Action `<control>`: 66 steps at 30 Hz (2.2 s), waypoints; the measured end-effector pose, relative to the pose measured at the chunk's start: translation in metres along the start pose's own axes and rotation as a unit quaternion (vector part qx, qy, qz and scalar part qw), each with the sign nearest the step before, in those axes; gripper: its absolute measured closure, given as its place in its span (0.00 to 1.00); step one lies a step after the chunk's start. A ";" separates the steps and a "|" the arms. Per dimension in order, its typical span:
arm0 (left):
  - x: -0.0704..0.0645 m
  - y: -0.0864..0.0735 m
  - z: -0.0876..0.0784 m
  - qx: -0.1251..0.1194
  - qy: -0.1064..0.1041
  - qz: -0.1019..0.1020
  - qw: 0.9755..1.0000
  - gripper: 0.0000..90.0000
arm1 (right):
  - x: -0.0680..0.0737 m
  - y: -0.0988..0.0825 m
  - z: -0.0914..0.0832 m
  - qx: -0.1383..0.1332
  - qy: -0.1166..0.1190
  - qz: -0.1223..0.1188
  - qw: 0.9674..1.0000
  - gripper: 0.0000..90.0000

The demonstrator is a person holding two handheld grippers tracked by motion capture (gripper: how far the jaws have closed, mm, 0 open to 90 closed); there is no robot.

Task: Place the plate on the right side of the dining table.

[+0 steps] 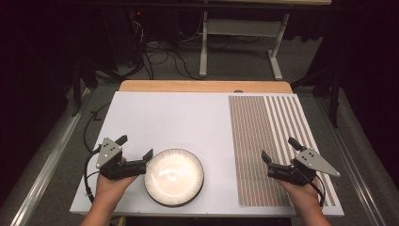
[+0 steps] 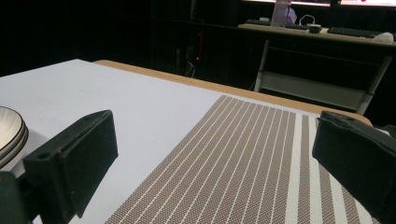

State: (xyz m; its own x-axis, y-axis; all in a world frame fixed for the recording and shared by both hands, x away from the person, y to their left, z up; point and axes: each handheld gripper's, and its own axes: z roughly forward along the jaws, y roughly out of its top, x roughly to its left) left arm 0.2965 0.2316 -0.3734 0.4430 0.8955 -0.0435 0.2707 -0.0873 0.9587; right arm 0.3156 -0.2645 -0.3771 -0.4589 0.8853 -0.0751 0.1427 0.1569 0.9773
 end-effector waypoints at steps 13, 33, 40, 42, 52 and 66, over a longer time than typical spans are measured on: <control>0.000 -0.001 0.000 0.004 0.000 0.001 1.000 0.00 | 0.000 0.000 0.000 -0.002 0.000 0.000 1.000 0.02; -0.001 -0.001 0.001 0.003 -0.005 0.002 1.000 0.01 | 0.000 0.000 0.000 0.001 0.001 0.001 1.000 0.03; -0.001 -0.001 0.001 0.004 -0.004 0.004 1.000 0.01 | -0.001 -0.001 0.001 0.004 0.004 -0.002 1.000 0.06; -0.001 -0.002 0.001 0.004 -0.005 0.004 1.000 0.01 | 0.000 -0.002 0.001 0.008 0.005 -0.003 1.000 0.10; -0.001 -0.003 0.002 0.006 -0.008 0.003 1.000 0.01 | 0.002 -0.001 0.002 0.014 0.012 -0.004 1.000 0.16; 0.001 -0.003 0.001 0.006 -0.007 0.002 1.000 0.01 | 0.014 0.001 0.007 0.027 0.038 -0.014 0.999 0.39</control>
State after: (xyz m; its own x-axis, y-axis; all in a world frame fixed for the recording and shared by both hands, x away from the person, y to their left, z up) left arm 0.2975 0.2323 -0.3769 0.4555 0.8892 -0.0433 0.2795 -0.0967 0.9552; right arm 0.3151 -0.2489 -0.3782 -0.5276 0.8453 -0.0849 0.1756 0.2063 0.9626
